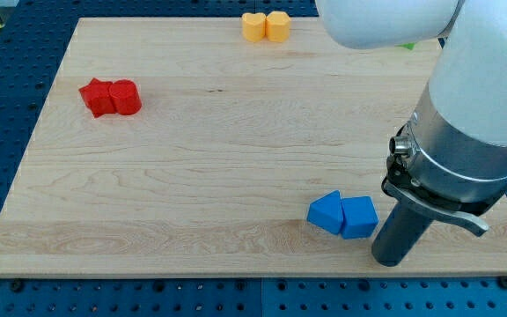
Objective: Push blue cube slightly towards its top
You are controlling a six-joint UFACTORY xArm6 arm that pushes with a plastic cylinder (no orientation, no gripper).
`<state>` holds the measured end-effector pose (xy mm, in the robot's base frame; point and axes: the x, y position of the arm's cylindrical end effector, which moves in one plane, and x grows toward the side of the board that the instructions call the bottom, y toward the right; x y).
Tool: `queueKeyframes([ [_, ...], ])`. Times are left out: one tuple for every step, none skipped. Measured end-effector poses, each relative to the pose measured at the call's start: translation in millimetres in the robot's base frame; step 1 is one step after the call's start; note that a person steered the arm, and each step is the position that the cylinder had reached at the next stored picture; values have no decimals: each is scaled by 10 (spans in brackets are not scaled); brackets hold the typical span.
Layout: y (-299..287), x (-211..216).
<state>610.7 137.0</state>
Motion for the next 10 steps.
queueKeyframes([
  [0, 0],
  [0, -33],
  [0, -81],
  [0, -137],
  [0, -175],
  [0, -218],
  [6, -374],
  [6, -443],
  [6, -576],
  [6, -696],
])
